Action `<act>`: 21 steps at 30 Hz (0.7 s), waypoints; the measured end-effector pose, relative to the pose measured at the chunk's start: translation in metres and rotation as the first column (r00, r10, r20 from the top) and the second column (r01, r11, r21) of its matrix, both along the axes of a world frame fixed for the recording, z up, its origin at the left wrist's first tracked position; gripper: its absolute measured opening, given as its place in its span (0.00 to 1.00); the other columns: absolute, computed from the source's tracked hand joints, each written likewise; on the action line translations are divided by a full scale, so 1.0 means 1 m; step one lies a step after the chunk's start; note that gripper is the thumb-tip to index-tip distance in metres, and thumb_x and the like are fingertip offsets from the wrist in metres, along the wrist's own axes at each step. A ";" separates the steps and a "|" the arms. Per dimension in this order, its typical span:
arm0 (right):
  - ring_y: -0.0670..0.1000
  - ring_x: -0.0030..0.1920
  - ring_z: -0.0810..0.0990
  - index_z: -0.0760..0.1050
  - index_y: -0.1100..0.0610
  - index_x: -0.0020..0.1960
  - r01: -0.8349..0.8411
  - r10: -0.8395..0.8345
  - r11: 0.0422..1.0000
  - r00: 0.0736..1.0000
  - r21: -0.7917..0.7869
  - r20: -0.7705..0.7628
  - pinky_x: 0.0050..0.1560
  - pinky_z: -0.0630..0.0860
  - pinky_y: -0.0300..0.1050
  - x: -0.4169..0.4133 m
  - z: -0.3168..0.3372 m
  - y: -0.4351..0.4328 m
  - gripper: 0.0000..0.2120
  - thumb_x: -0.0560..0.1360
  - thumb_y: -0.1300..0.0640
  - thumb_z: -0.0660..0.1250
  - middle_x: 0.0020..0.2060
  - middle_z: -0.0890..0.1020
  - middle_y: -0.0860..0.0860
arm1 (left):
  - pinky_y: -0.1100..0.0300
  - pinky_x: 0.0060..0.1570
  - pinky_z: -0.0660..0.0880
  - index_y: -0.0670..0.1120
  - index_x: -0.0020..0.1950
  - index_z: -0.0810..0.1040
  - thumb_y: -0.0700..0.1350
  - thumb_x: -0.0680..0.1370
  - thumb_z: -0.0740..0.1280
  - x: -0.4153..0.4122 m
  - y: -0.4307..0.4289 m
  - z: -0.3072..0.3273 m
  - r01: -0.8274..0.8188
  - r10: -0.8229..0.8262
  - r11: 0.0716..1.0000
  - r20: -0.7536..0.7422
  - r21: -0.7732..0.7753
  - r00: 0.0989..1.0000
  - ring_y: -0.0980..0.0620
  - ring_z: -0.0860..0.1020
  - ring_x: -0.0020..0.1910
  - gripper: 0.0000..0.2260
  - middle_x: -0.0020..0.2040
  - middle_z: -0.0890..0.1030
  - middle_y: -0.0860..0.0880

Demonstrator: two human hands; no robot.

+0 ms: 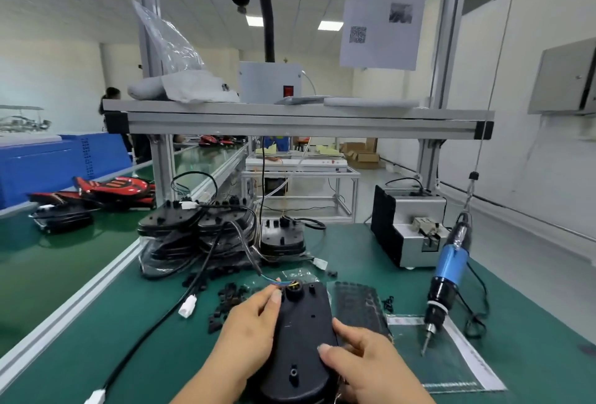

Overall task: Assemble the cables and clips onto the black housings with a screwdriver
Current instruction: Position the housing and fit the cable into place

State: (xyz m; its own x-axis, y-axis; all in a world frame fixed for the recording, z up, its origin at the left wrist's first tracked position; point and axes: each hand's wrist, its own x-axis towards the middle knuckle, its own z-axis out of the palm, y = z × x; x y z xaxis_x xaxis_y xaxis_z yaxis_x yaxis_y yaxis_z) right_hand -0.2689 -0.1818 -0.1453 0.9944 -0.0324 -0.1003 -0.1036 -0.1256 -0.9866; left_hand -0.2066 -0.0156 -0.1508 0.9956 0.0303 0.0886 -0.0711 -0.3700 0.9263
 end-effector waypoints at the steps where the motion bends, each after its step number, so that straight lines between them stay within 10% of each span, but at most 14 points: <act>1: 0.41 0.42 0.84 0.77 0.53 0.63 -0.020 0.020 0.998 1.000 -0.061 -0.002 0.46 0.75 0.29 0.001 0.002 0.000 0.21 0.71 0.59 0.74 0.37 0.86 0.46 | 0.67 0.54 0.64 0.56 0.67 0.74 0.57 0.80 0.58 0.001 0.000 -0.001 -0.026 0.026 0.999 0.005 0.038 1.000 0.61 0.71 0.56 0.17 0.62 0.76 0.58; 7: 0.46 0.51 0.81 0.83 0.43 0.52 -0.085 0.108 0.911 0.994 -0.404 0.034 0.59 0.75 0.39 0.003 0.001 -0.004 0.15 0.67 0.43 0.68 0.48 0.84 0.49 | 0.53 0.68 0.66 0.62 0.67 0.73 0.59 0.81 0.54 -0.002 0.001 -0.006 -0.046 0.057 0.984 -0.056 0.171 0.997 0.50 0.71 0.67 0.16 0.66 0.76 0.56; 13: 0.47 0.34 0.74 0.81 0.49 0.52 -0.127 0.227 0.763 0.971 -0.634 0.079 0.43 0.73 0.40 0.009 0.011 -0.014 0.19 0.69 0.39 0.65 0.34 0.79 0.53 | 0.56 0.69 0.65 0.63 0.67 0.72 0.54 0.82 0.55 -0.009 0.006 0.001 0.045 -0.061 0.995 -0.185 -0.089 0.981 0.51 0.70 0.67 0.15 0.69 0.72 0.54; 21: 0.42 0.27 0.68 0.79 0.63 0.40 0.057 0.156 0.859 0.918 -0.508 0.366 0.29 0.68 0.31 0.057 0.067 0.009 0.13 0.76 0.53 0.67 0.24 0.75 0.49 | 0.58 0.51 0.70 0.55 0.66 0.76 0.34 0.76 0.59 0.005 0.023 0.034 -0.078 0.055 0.981 -0.131 -0.176 0.990 0.55 0.75 0.52 0.24 0.57 0.79 0.52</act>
State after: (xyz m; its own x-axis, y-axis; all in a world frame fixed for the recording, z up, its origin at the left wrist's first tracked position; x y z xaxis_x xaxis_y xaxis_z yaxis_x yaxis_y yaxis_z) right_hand -0.2124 -0.1729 -0.0784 0.9500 0.0782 0.3022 0.2862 -0.6050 -0.7431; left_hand -0.2020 0.0070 -0.1167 0.9937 0.1005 -0.0498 0.0689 -0.1960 0.9782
